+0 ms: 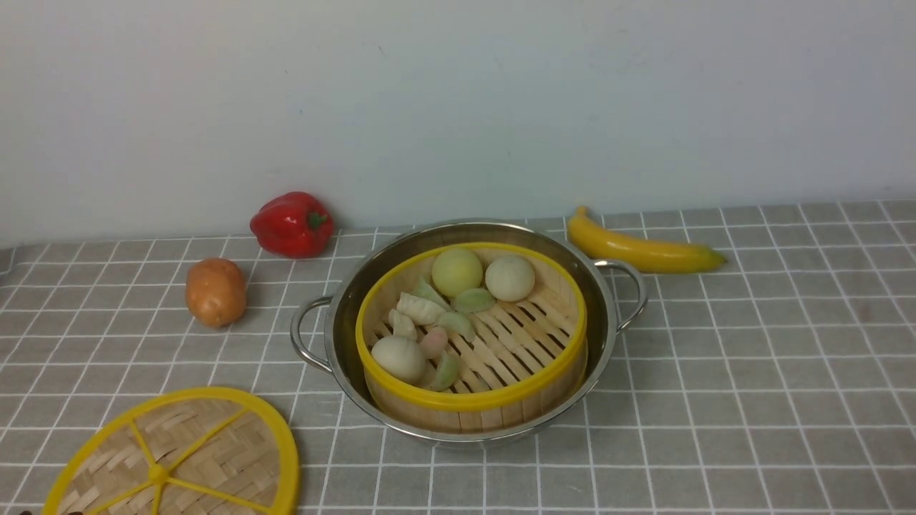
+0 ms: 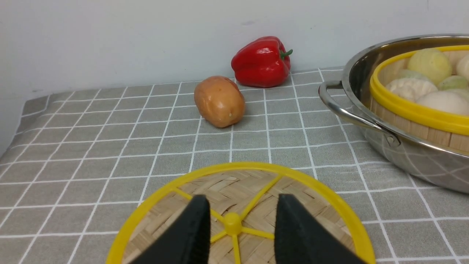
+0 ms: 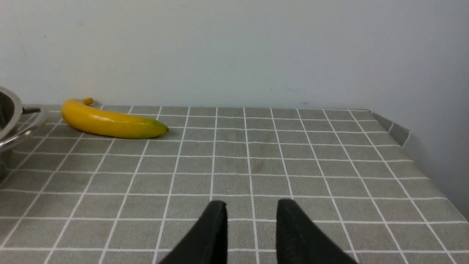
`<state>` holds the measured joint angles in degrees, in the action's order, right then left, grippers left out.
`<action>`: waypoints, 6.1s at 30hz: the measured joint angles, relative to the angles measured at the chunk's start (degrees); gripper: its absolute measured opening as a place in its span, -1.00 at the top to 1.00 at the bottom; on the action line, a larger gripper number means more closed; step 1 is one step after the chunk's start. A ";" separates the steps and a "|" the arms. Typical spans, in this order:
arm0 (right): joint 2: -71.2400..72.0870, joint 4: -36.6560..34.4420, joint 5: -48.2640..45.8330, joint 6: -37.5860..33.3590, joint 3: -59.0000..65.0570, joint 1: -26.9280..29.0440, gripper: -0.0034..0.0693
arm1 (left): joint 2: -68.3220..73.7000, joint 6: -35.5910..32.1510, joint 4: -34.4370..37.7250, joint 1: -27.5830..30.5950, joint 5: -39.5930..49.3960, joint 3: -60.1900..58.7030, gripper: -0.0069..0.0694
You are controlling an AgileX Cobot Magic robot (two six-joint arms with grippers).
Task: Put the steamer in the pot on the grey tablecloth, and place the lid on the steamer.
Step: 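Grasp the bamboo steamer lid lying on the table by its centre knob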
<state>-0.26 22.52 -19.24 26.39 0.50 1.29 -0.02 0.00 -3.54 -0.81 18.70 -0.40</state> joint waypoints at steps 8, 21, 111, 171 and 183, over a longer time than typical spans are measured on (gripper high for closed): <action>0.00 -2.87 -0.61 0.19 0.00 0.00 0.25 | 0.00 0.00 0.00 0.00 0.00 0.00 0.18; 0.00 -3.00 -0.61 0.19 0.00 0.00 0.25 | 0.00 0.00 0.00 0.00 0.00 0.00 0.18; 0.00 -24.97 -0.22 -28.10 0.00 0.00 0.25 | -0.11 12.95 14.81 0.00 -12.44 10.28 0.18; 0.00 -24.97 -0.22 -28.10 0.00 0.00 0.25 | 81.48 -5.01 -1.40 0.00 25.94 44.08 0.18; 0.00 -24.97 -0.22 -28.10 0.00 0.00 0.25 | 88.49 -4.22 -1.57 0.00 20.19 44.15 0.18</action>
<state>-0.26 -2.45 -19.46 -1.70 0.50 1.29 88.47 -4.22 -5.11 -0.81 38.89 43.75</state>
